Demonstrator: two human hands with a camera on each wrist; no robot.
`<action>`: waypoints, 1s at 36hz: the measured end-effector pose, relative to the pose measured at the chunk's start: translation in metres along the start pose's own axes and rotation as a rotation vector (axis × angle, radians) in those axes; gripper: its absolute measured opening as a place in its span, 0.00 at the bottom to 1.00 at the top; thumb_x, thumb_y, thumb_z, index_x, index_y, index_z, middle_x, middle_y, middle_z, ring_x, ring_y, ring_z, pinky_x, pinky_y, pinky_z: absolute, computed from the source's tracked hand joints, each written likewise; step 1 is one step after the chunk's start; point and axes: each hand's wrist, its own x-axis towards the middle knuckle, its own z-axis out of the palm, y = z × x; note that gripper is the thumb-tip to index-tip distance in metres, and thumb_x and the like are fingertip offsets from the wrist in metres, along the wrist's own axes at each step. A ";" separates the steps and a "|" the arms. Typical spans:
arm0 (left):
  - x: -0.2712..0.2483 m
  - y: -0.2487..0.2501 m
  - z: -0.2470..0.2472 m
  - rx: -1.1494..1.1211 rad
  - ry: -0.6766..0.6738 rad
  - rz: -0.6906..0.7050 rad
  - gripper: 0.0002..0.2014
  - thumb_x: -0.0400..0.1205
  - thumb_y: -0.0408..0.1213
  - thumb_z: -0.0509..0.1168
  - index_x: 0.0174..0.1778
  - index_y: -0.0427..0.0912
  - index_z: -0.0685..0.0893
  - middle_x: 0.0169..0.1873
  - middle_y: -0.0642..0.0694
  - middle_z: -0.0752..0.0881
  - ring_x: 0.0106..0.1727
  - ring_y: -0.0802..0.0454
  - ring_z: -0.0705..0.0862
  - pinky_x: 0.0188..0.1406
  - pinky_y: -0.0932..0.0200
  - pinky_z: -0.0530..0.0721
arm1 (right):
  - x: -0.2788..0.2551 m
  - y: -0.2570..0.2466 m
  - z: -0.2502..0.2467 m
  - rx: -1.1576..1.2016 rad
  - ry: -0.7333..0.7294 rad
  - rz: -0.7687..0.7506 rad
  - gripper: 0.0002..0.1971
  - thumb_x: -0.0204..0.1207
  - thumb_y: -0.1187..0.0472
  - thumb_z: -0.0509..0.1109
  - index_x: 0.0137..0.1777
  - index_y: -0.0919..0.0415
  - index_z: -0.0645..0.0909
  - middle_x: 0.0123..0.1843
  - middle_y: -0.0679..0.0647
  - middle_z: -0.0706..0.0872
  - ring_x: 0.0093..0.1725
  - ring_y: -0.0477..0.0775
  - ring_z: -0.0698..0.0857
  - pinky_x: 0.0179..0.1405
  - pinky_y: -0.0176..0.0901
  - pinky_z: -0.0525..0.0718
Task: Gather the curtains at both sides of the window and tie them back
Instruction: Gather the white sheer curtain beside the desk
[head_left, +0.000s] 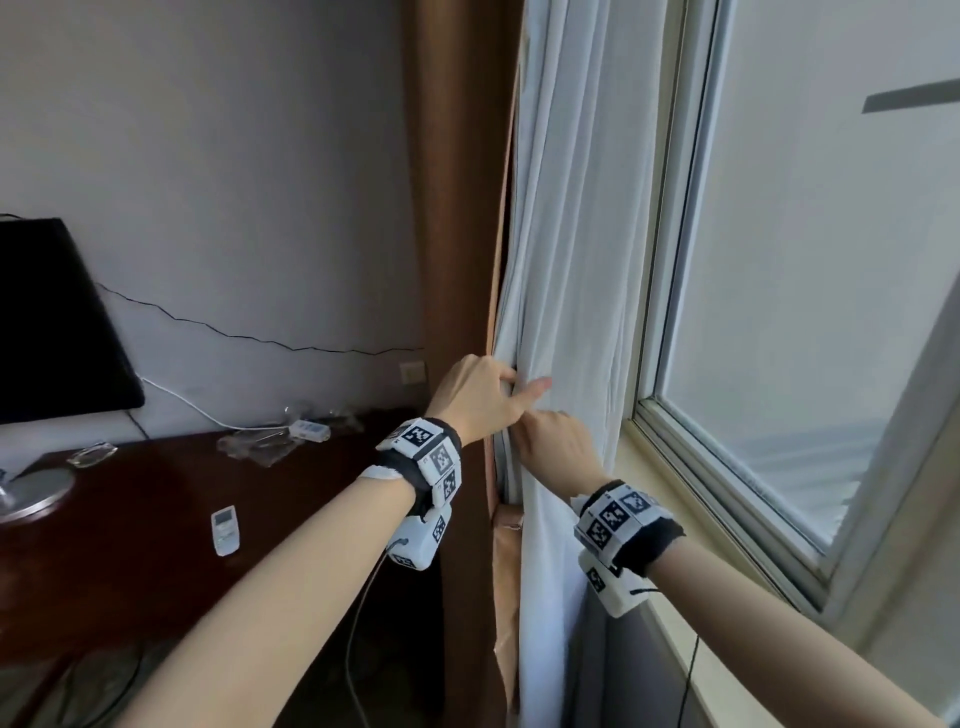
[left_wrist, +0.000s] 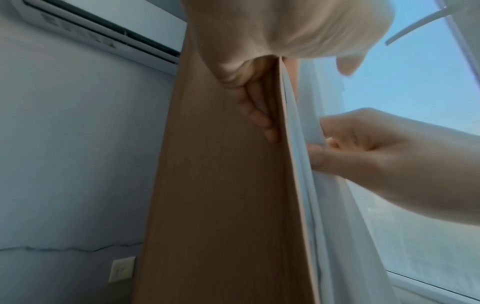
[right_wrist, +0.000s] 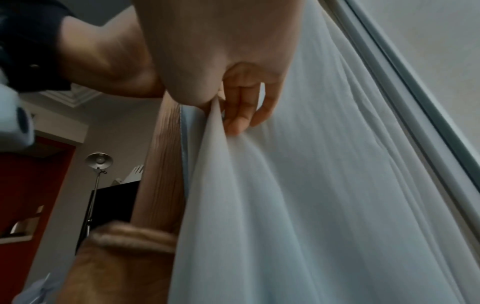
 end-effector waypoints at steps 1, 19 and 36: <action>0.000 0.001 0.001 0.021 0.001 -0.014 0.31 0.73 0.69 0.62 0.33 0.40 0.88 0.27 0.45 0.87 0.30 0.52 0.85 0.32 0.53 0.86 | 0.000 0.001 0.000 0.002 0.006 -0.029 0.10 0.81 0.64 0.56 0.54 0.62 0.79 0.40 0.58 0.88 0.36 0.63 0.86 0.39 0.50 0.79; 0.006 -0.010 0.004 0.095 -0.005 0.080 0.37 0.85 0.31 0.60 0.84 0.45 0.44 0.38 0.34 0.85 0.40 0.32 0.84 0.39 0.47 0.81 | 0.027 0.111 0.005 0.503 -0.141 0.414 0.12 0.83 0.59 0.63 0.61 0.53 0.84 0.56 0.47 0.87 0.55 0.47 0.84 0.55 0.39 0.78; 0.028 -0.052 -0.004 0.208 -0.057 -0.022 0.27 0.79 0.19 0.53 0.68 0.47 0.82 0.56 0.33 0.85 0.58 0.33 0.83 0.58 0.46 0.83 | 0.100 0.122 0.069 0.944 -0.147 0.623 0.56 0.60 0.46 0.79 0.84 0.53 0.49 0.78 0.57 0.69 0.75 0.60 0.73 0.74 0.53 0.73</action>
